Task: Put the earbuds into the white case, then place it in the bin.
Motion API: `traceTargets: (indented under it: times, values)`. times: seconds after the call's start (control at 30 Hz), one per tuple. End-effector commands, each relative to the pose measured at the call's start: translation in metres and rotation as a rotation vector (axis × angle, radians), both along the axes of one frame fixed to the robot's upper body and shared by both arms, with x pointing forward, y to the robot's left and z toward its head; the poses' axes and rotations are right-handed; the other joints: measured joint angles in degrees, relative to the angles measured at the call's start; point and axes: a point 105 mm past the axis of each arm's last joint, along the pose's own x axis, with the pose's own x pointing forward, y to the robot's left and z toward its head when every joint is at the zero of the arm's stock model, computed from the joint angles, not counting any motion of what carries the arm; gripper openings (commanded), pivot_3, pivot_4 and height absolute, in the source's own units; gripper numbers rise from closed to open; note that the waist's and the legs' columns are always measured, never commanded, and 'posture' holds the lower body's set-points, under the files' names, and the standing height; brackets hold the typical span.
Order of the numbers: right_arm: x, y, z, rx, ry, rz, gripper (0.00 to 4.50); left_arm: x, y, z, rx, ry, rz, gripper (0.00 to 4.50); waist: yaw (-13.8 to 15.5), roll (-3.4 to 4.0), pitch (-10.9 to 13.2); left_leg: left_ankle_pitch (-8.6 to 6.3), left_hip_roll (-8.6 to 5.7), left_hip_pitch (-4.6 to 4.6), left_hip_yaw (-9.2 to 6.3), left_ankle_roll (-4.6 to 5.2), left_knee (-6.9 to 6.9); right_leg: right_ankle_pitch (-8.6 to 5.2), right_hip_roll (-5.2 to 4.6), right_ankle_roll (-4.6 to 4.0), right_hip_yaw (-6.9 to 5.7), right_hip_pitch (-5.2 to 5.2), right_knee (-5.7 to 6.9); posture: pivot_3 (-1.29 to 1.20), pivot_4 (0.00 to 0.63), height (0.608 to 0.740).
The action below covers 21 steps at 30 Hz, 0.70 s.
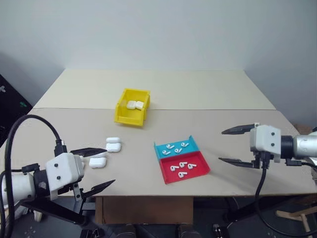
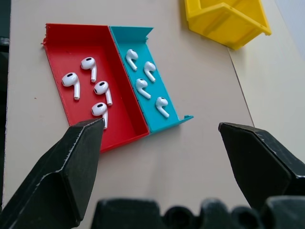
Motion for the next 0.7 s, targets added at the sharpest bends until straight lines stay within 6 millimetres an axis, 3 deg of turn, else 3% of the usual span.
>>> traceTargets:
  times: [0.03, 0.43, 0.7]
  values:
    - [0.001, 0.004, 0.012, 0.009, -0.063, 0.020, 4.46, -0.002, 0.000, 0.008, 0.016, -0.045, 0.002, 4.50, 0.0, 0.00, 0.0, 0.00, 0.00, 0.01, 0.00, 0.00, 0.00, 0.00, 0.00, 0.00, 0.00, 0.00, 0.00, 0.00, 0.150, 0.740]
    - [0.004, 0.007, 0.019, 0.025, -0.049, 0.046, 4.46, -0.007, -0.004, 0.020, -0.023, -0.101, 0.062, 4.50, -0.1, 0.00, 0.0, 0.00, 0.00, 0.01, 0.01, 0.00, 0.00, 0.00, 0.00, 0.00, 0.01, 0.01, 0.01, 0.00, 0.150, 0.740]
    - [0.010, 0.002, 0.017, -0.015, -0.021, 0.050, 4.46, -0.020, -0.009, 0.012, -0.043, -0.048, 0.171, 4.50, -0.3, 0.00, 0.0, 0.00, 0.00, 0.01, 0.01, 0.00, 0.00, 0.00, 0.00, -0.01, 0.01, 0.01, -0.01, 0.00, 0.150, 0.740]
